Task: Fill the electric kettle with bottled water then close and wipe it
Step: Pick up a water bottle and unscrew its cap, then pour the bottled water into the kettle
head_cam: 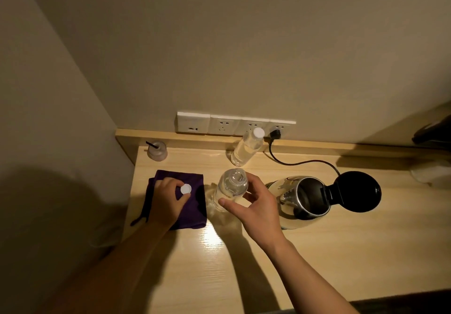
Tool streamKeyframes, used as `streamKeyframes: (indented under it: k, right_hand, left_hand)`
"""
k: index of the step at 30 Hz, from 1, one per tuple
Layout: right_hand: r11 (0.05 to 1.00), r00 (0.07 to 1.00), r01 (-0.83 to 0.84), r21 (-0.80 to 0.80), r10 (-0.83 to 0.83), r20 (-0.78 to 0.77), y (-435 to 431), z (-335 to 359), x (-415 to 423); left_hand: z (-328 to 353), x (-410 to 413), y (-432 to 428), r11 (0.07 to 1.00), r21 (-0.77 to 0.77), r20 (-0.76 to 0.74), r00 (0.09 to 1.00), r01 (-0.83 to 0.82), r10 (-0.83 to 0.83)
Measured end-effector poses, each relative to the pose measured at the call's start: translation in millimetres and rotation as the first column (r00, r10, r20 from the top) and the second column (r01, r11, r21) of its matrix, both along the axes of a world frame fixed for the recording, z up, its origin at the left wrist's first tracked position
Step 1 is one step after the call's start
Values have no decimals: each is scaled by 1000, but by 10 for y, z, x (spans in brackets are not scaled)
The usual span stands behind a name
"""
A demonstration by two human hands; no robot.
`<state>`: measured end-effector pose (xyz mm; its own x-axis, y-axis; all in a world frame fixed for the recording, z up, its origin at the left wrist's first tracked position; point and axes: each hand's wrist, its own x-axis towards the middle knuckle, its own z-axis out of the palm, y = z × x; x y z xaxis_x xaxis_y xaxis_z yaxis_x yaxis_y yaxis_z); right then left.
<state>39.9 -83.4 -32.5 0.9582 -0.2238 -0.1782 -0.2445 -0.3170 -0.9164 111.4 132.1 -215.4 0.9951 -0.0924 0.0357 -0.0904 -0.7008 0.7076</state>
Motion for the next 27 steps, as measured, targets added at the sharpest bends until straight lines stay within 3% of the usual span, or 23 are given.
streamKeyframes:
  k: [5,9,12,16,20,27]
  right_hand:
    - [1000,1000,13,9,-13,6,32,74,-24]
    - [999,999,37,32,-38,24,19,172,-65]
    - [997,997,62,44,-64,51,6,250,-115]
    - [993,988,114,-22,-111,107,19,316,-213]
    - [984,976,175,-25,-170,134,-31,361,-322]
    - [979,978,197,-48,-193,84,-288,295,-611]
  left_hand:
    - [298,-28,-28,1000,-22,-70,997,-17,16]
    - [931,-151,-151,930,-268,-121,949,251,-291]
    - [1286,-230,-350,864,-383,-166,896,325,-411]
    - [1561,-334,-672,807,-523,-124,912,275,-391]
    - [1635,-465,-954,742,-660,-259,891,119,-373]
    - [1706,-594,-1284,769,-619,-302,856,157,-419]
